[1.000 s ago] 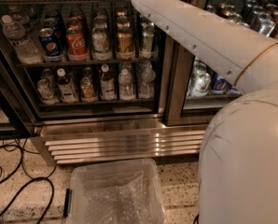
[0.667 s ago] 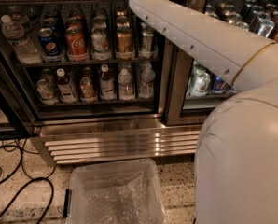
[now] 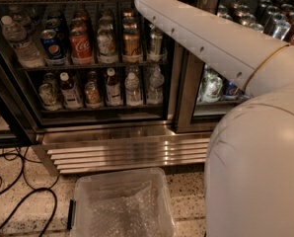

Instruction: Pick pepsi can from top shelf of fridge

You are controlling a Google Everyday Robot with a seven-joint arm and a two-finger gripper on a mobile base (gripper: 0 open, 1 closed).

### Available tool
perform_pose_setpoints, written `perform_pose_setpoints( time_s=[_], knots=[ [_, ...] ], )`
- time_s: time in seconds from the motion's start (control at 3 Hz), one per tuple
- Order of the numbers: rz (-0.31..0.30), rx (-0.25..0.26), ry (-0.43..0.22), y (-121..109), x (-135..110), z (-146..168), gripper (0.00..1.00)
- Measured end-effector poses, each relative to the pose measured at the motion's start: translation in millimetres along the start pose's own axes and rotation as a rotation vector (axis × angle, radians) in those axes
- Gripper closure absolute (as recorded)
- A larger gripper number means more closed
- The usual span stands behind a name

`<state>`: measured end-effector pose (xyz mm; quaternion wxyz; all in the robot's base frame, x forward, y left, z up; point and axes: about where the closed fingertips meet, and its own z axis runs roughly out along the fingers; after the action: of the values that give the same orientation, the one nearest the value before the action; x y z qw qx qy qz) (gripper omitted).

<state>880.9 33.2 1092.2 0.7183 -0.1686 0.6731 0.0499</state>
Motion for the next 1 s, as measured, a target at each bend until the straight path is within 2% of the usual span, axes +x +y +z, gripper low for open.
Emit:
perform_pose_setpoints(
  time_s=[0.33, 1.0],
  knots=[
    [0.000, 0.000, 0.000, 0.0, -0.1, 0.0, 0.98],
    [0.065, -0.026, -0.018, 8.9, -22.7, -17.5, 1.00]
  ],
)
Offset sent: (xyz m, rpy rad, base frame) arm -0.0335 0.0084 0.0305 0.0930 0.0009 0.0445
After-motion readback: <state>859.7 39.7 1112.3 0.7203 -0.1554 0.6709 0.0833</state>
